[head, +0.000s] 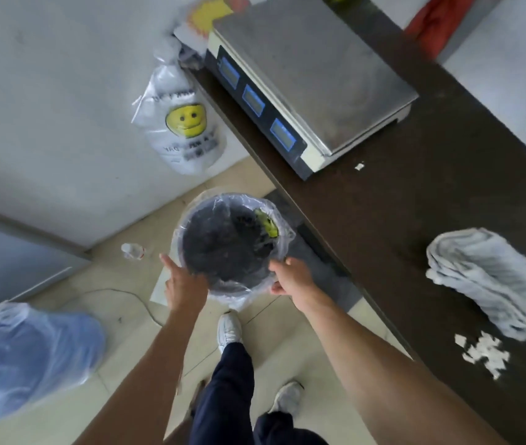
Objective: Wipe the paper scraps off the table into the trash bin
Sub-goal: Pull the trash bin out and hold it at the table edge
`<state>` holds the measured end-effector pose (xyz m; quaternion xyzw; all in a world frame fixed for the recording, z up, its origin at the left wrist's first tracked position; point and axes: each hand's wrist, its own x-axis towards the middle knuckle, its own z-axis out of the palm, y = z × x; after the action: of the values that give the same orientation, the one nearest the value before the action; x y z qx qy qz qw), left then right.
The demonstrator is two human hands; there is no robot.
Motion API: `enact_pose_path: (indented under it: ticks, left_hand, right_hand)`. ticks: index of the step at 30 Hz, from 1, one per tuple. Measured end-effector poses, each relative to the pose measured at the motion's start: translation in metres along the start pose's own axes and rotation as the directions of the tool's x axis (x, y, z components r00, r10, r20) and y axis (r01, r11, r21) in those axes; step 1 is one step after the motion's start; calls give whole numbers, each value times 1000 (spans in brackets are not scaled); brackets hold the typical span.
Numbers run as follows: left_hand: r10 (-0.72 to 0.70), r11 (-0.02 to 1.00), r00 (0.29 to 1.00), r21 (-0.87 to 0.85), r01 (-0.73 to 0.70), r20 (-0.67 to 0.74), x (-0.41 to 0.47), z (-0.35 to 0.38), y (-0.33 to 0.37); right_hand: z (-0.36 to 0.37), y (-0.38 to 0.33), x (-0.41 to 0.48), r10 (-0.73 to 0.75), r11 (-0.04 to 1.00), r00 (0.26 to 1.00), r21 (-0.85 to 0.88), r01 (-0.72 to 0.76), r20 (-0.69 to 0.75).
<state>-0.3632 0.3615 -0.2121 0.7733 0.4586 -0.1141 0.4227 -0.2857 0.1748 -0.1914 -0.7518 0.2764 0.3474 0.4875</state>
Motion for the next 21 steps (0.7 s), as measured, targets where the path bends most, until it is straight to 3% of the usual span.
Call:
enact_pose_path:
  ticks: [5,11,17,21]
  left_hand:
    - [-33,999,997,-3,33,71,-66,-8,10]
    - [-171,971,968,-135,197,186,-111,-1,-2]
    - [-148,989,956,45,141,255,-149,18,-1]
    - [-161,987,949,58,151,271,-170,32,-11]
  right_hand:
    - [-48,34,-52,-43,999,999,3,43,-30]
    - [-96,79,-97,-47,998,997,-33,45,-68]
    - [-144,111,-133,-86,995,996,-49,84,-27]
    - [-164,133,-146,-110,990,994,-87,109,3]
